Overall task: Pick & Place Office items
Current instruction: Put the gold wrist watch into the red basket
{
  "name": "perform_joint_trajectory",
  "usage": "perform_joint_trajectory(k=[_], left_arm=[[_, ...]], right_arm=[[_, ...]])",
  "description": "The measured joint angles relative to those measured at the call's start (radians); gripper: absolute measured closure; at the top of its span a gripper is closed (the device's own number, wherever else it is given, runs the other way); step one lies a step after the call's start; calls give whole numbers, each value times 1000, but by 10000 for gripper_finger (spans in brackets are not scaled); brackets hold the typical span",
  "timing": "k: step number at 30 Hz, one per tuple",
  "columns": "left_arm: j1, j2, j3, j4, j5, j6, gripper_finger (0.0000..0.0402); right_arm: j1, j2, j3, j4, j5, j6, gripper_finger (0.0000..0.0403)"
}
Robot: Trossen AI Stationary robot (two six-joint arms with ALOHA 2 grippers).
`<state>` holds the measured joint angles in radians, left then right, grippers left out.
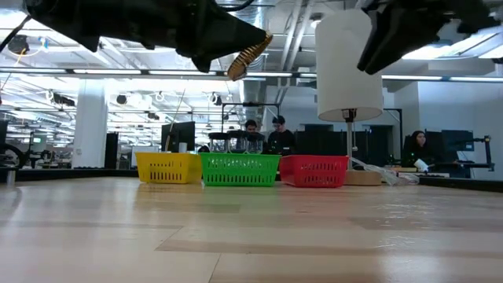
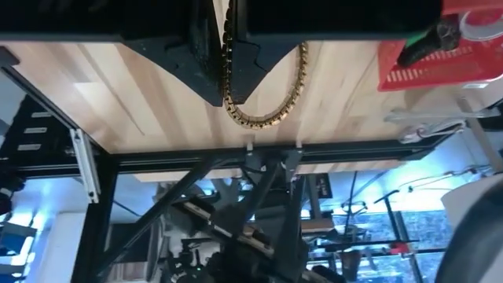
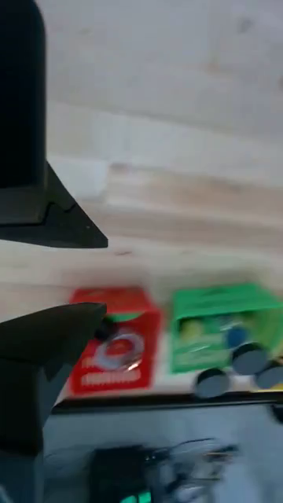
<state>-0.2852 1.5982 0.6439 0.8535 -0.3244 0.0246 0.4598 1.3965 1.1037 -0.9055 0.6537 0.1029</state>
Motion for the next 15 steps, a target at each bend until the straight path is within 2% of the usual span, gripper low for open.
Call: perform_joint_trajectory(k=[4,10,13,15], left_arm=[[7,-6,1,3,26,-3,396],[34,-6,32,10,42,3,396],[45,-6,51,10,100,2,396],[45,-7,67,26,133,1,396]], right_arm=[[32,-129,-221,341,4,-152,290],[-2,-214,-478,1048,2,-468,290],[-40,-197,-522,1285,2,-458,290],[-66,-176,-529,1338,1,-401,290]])
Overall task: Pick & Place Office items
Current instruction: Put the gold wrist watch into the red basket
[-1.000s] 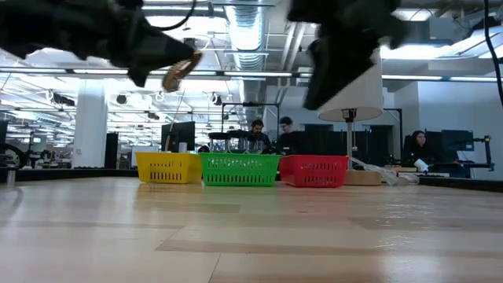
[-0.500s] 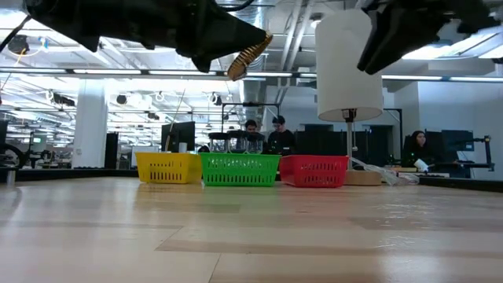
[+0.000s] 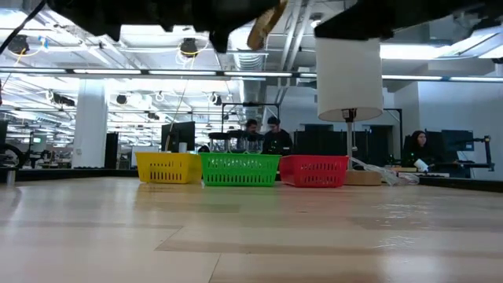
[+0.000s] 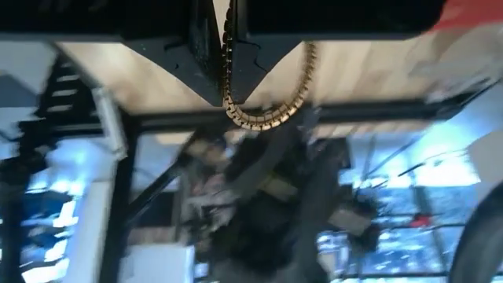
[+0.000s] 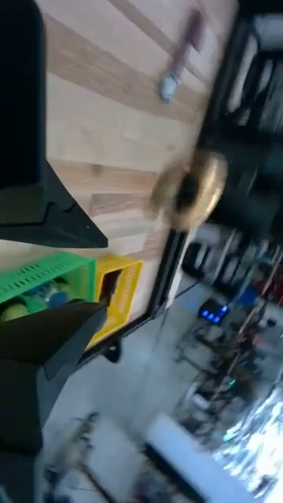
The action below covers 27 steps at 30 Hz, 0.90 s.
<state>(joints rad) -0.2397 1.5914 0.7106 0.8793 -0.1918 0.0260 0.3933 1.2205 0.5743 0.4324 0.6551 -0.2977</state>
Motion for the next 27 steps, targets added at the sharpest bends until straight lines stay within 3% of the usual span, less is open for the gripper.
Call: perform_joint_trajectory(k=[6,13,18,27], left_arm=[[-4,0,38,9,40,-7,396],[-4,0,41,13,9,-8,396],[-4,0,41,12,4,-8,396],[-4,0,41,19,0,-8,395]], right_arm=[[-64,108,-1,132,-9,132,290],[-70,207,0,343,-59,141,290],[-52,220,0,417,-92,153,290],[-73,236,0,496,-247,312,290]])
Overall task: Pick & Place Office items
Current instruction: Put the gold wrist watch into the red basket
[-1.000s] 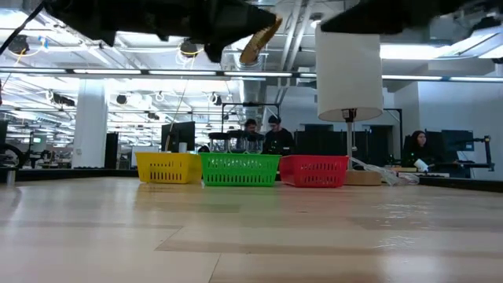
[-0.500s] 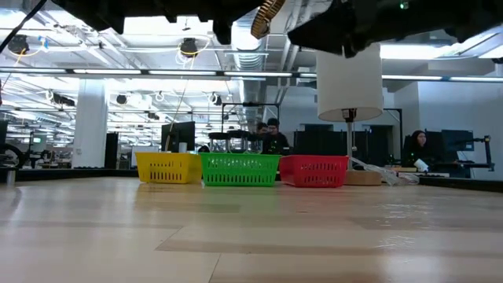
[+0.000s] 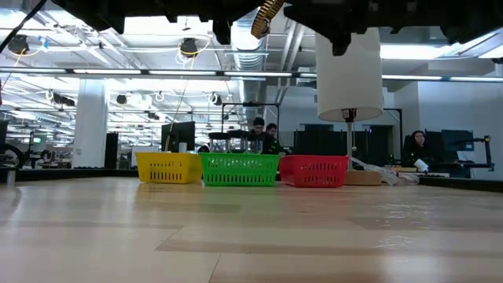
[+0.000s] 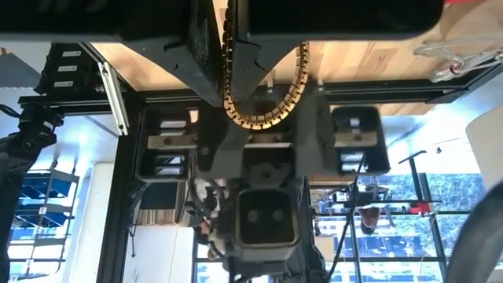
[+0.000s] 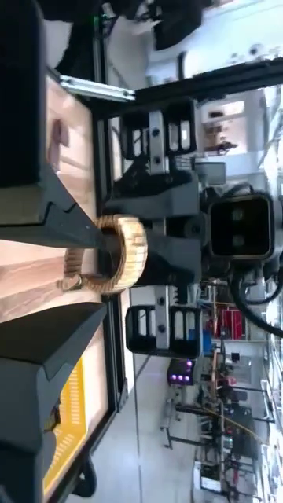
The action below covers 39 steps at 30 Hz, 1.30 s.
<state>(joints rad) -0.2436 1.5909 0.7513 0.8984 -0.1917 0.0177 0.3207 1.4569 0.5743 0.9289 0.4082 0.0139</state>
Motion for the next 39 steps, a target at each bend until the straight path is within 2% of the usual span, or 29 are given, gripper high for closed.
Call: perform_joint_trajectory(k=[3,10,16,29,33,39], left_arm=[[0,0,0,5,0,0,394],[-1,0,0,18,6,-1,394],[-1,-1,1,29,4,-51,391],[-1,-3,1,31,1,-158,390],[-3,-2,1,29,1,-158,389],[-2,-2,1,28,-1,-156,388]], right_arm=[[-22,33,0,51,-31,33,290],[-55,138,0,224,-180,33,290],[-71,188,0,334,-183,31,290],[-80,188,2,333,-190,28,291],[-80,188,2,333,-190,27,306],[-79,188,2,333,-192,-14,358]])
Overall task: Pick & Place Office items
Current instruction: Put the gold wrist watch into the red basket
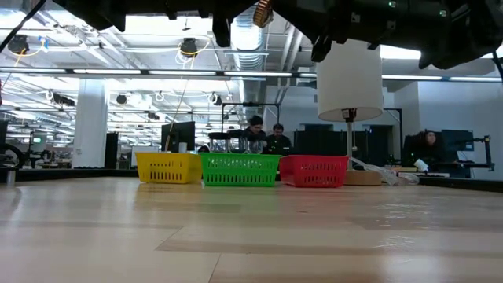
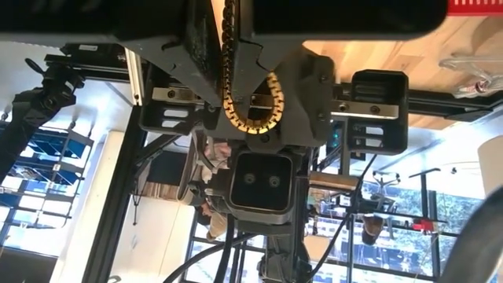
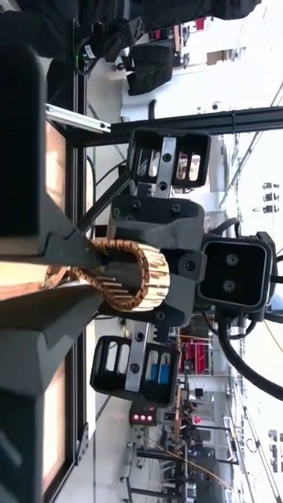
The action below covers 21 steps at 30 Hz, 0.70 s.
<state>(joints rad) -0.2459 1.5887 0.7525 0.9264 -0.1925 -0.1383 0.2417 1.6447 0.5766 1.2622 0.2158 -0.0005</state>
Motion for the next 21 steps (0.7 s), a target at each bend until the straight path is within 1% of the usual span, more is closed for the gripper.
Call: perform_joint_trajectory(k=[4,7,12,14,16,19,21], left_arm=[[0,0,0,-1,0,2,375],[0,1,0,-4,1,2,357],[0,3,0,-24,7,2,320],[-3,6,-2,-43,10,0,305],[-6,6,-2,-49,10,-1,291],[-6,5,-2,-71,8,-1,270],[-5,5,-2,-66,6,-1,257]], right_arm=[[0,0,0,-2,-1,0,394],[0,0,0,-10,6,0,393],[-1,-12,2,-53,71,-13,392],[-3,-44,1,-74,99,-49,398],[-2,-100,-11,-131,142,-75,399],[7,-212,-18,-277,174,-82,396],[14,-297,-18,-410,204,-85,396]])
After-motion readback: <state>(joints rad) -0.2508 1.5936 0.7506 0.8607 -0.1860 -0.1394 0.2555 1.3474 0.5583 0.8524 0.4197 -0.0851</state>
